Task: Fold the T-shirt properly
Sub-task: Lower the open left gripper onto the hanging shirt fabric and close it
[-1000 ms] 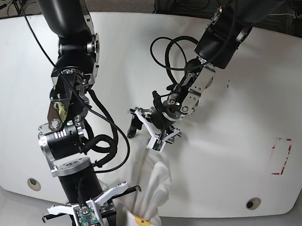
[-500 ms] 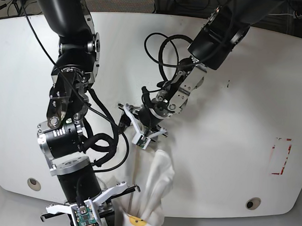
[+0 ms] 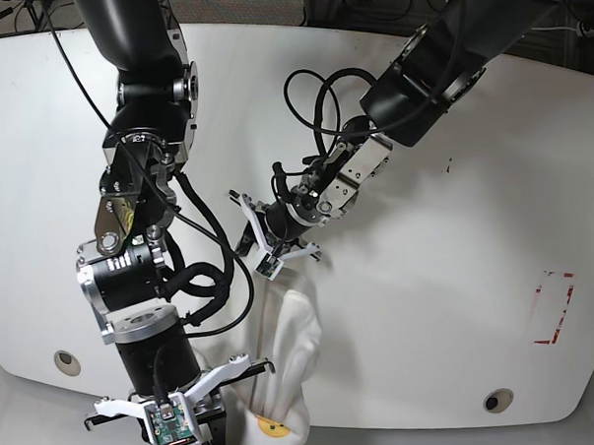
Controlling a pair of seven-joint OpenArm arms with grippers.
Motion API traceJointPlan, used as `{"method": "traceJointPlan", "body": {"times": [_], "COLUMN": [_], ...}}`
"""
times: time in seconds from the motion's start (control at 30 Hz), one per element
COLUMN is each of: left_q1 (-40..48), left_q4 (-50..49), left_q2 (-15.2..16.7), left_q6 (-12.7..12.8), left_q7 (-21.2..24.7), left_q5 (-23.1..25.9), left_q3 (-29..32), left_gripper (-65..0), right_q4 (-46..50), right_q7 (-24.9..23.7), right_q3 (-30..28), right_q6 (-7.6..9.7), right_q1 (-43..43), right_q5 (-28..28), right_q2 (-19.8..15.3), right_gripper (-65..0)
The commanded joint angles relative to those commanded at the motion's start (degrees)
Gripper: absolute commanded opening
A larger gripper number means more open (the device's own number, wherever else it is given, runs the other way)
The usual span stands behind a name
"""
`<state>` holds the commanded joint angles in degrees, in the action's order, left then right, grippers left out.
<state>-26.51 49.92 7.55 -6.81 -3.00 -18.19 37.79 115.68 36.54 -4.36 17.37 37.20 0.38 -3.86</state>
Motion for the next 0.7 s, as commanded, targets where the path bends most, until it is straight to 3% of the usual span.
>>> {"method": "traceJointPlan", "body": {"times": [0.13, 0.27, 0.7], "left_q1": [1.50, 2.74, 6.81], "left_q4": [7.56, 11.56, 19.27], "left_q2": [-2.75, -3.85, -5.74], "left_q6": [0.59, 0.68, 0.52], "left_q7": [-5.30, -7.28, -9.10], "left_q5": [0.08, -0.13, -0.83], "left_q3": [-4.54, -7.74, -15.97], "left_gripper": [-64.8, -64.9, -64.7], "right_q4": [0.01, -0.05, 0.23], "right_q7": [-0.03, 0.04, 0.34], "right_q3": [0.08, 0.27, -0.24], "right_q6": [-0.09, -0.22, -0.25], "right_q1": [-0.60, -0.69, -0.85], "right_q5": [-0.13, -0.14, -0.18], "right_q2": [0.07, 0.07, 0.09], "right_gripper": [-65.0, -65.0, -65.0]}}
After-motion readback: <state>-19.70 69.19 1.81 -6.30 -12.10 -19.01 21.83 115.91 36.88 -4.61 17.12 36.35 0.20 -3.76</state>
